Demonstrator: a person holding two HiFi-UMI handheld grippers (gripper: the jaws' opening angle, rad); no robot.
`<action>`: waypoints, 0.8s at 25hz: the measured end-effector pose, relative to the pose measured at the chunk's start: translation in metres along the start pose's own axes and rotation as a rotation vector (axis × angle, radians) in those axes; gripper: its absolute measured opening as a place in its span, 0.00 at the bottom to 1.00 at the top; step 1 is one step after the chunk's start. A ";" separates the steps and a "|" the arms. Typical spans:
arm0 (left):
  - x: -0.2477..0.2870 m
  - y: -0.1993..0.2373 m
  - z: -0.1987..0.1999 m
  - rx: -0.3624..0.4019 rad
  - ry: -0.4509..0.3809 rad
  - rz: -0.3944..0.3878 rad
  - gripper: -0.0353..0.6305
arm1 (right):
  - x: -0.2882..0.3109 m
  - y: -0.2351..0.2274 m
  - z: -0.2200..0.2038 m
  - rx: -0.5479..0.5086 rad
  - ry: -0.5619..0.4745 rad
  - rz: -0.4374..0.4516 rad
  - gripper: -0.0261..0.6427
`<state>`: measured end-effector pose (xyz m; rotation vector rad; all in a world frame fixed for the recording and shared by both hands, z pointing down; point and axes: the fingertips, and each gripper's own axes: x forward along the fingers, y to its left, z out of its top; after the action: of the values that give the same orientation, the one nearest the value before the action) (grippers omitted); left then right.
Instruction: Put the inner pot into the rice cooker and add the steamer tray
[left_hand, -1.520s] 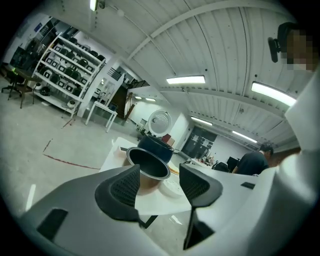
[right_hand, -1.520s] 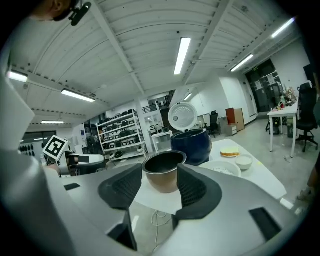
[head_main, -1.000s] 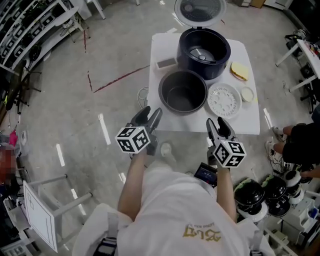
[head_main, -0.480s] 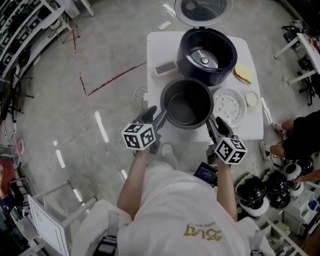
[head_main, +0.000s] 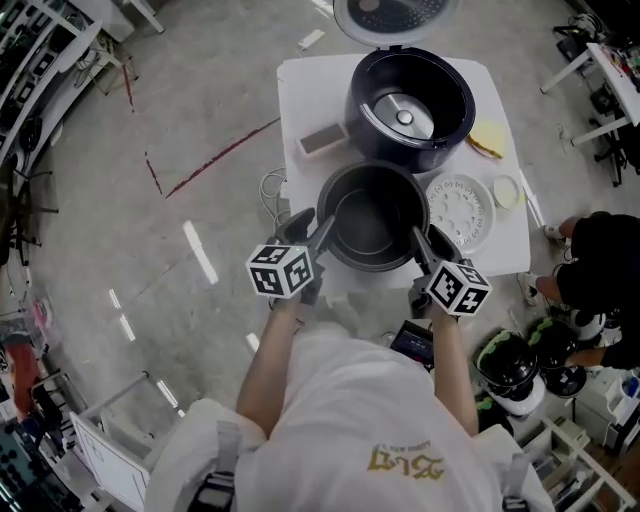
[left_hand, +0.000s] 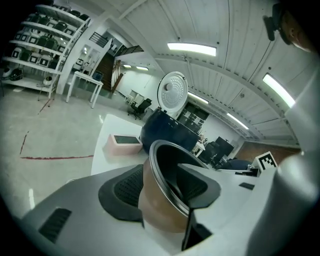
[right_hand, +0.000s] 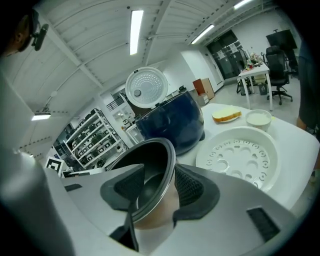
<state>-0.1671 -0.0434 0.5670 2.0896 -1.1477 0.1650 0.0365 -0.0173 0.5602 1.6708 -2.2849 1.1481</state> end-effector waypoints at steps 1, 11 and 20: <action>0.002 0.001 0.000 0.012 0.000 0.007 0.38 | 0.001 -0.002 -0.001 0.004 0.002 -0.004 0.31; 0.013 0.002 -0.003 0.056 0.033 -0.011 0.31 | 0.006 -0.015 -0.004 -0.038 -0.030 -0.100 0.21; 0.011 0.003 -0.004 0.010 0.057 -0.030 0.24 | 0.005 -0.011 -0.007 -0.011 -0.038 -0.113 0.19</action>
<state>-0.1620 -0.0498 0.5763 2.0962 -1.0834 0.2155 0.0419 -0.0187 0.5733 1.8071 -2.1820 1.0877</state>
